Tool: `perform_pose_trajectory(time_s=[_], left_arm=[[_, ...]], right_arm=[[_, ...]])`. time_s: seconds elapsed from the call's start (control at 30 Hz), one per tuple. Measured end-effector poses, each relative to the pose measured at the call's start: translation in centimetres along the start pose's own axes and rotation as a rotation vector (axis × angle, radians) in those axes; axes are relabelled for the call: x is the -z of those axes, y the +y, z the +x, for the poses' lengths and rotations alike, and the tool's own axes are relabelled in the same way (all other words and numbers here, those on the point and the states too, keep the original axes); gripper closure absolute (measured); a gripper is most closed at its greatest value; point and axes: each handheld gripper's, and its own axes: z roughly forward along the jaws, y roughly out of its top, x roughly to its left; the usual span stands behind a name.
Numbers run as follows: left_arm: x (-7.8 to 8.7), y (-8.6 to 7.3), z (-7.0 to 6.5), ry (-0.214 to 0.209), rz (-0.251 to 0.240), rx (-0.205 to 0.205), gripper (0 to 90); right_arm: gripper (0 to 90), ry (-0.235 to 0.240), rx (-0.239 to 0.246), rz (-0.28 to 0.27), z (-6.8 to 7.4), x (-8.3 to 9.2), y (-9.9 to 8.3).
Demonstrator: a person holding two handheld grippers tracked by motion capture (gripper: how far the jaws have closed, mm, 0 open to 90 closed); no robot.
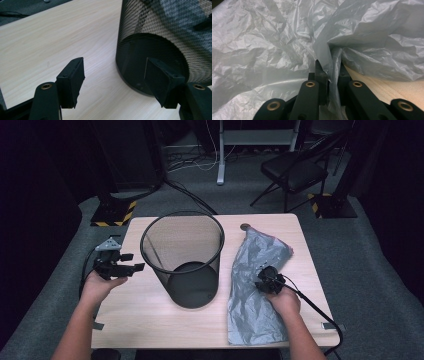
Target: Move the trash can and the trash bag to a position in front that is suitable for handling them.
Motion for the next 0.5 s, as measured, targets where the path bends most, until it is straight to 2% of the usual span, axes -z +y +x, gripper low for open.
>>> perform_pose_trajectory(time_s=[0.07,0.1,0.17,0.27,0.3,0.33,0.37,0.5], left_arm=[[0.8,0.9,-0.4,0.009,0.006,-0.012,32.0],[1.8,1.9,-0.6,0.007,-0.006,-0.015,32.3],[2.3,2.3,-0.7,0.004,-0.021,-0.010,32.4],[3.6,3.8,-0.8,-0.027,-0.058,-0.001,35.4],[4.3,4.9,-0.8,-0.021,-0.076,0.006,36.1],[4.3,4.9,-0.8,-0.021,-0.076,0.006,36.1],[5.0,6.0,-0.8,0.004,-0.089,0.002,36.1],[5.7,7.1,-0.8,0.008,-0.114,0.006,35.5]], right_arm=[[83.4,-0.007,0.006,-0.002,0.1,0.0,0.0],[83.3,-0.009,0.016,-0.007,0.1,0.0,0.0],[83.2,-0.009,0.014,-0.008,0.1,0.0,0.0],[83.0,-0.007,0.013,-0.008,0.0,0.0,0.0],[82.8,-0.004,0.006,-0.014,0.0,-0.1,-0.1],[82.8,-0.004,0.006,-0.014,0.0,-0.1,-0.1],[82.7,-0.001,0.001,-0.016,-0.1,0.0,-0.1],[82.6,0.006,-0.001,-0.024,-0.2,-0.1,-0.2]])
